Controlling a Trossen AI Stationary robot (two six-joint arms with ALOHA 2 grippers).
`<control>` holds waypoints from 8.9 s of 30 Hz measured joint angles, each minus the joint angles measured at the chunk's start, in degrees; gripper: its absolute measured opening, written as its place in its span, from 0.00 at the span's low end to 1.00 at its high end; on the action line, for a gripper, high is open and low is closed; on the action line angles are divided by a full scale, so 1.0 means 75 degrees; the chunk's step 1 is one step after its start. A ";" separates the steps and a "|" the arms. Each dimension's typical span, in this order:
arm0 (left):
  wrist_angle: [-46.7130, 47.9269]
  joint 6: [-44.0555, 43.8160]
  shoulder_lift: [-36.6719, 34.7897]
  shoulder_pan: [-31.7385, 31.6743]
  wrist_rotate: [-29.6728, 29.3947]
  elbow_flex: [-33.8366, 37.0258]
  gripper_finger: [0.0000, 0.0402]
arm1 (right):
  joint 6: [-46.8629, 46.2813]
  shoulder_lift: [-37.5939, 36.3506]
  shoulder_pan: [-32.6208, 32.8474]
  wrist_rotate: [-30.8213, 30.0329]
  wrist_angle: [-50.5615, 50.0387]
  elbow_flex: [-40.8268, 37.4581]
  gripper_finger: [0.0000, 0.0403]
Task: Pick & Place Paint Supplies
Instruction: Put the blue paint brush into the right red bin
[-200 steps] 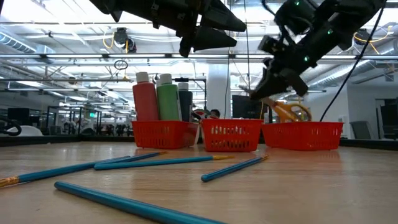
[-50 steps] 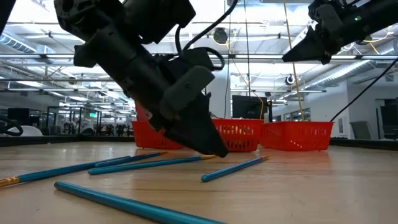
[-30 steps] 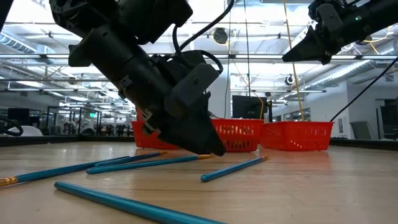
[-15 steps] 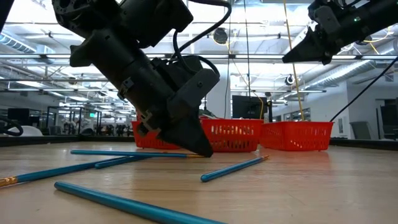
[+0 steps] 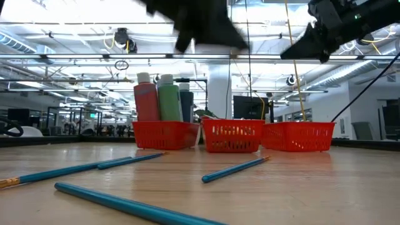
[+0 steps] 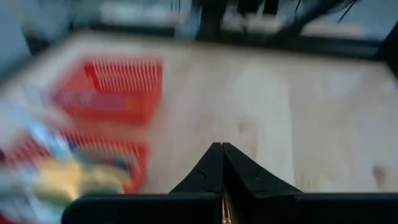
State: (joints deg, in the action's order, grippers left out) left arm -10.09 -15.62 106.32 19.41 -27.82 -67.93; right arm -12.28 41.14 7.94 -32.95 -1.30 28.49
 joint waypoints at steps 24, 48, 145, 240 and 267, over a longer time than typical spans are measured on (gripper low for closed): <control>-0.4036 0.3047 -0.0428 -0.2393 0.3697 -0.0294 0.00 | 0.1318 0.2585 -0.0141 0.2262 0.7601 -0.1429 0.57; -0.3582 0.3239 -0.0319 -0.2573 0.3906 -0.0288 0.00 | 0.1787 0.5057 -0.0299 0.3032 0.9199 -0.0396 0.19; 0.2342 0.1920 0.0965 0.2147 0.3413 -0.0142 0.50 | 0.1326 0.3349 0.3159 0.0992 0.5213 0.0265 0.49; 0.0335 0.2821 -0.1337 0.0544 0.0826 -0.0133 0.00 | 0.4016 0.2818 0.4608 -0.0008 0.6230 0.0274 0.39; 0.0960 0.2819 -0.1766 0.0941 -0.1502 -0.0158 0.21 | 0.3800 0.2660 0.4614 -0.1524 0.6104 0.0271 0.00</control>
State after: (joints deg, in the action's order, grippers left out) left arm -2.89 5.52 93.08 26.46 -39.09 -69.11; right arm 16.22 61.09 42.54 -44.39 44.49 30.52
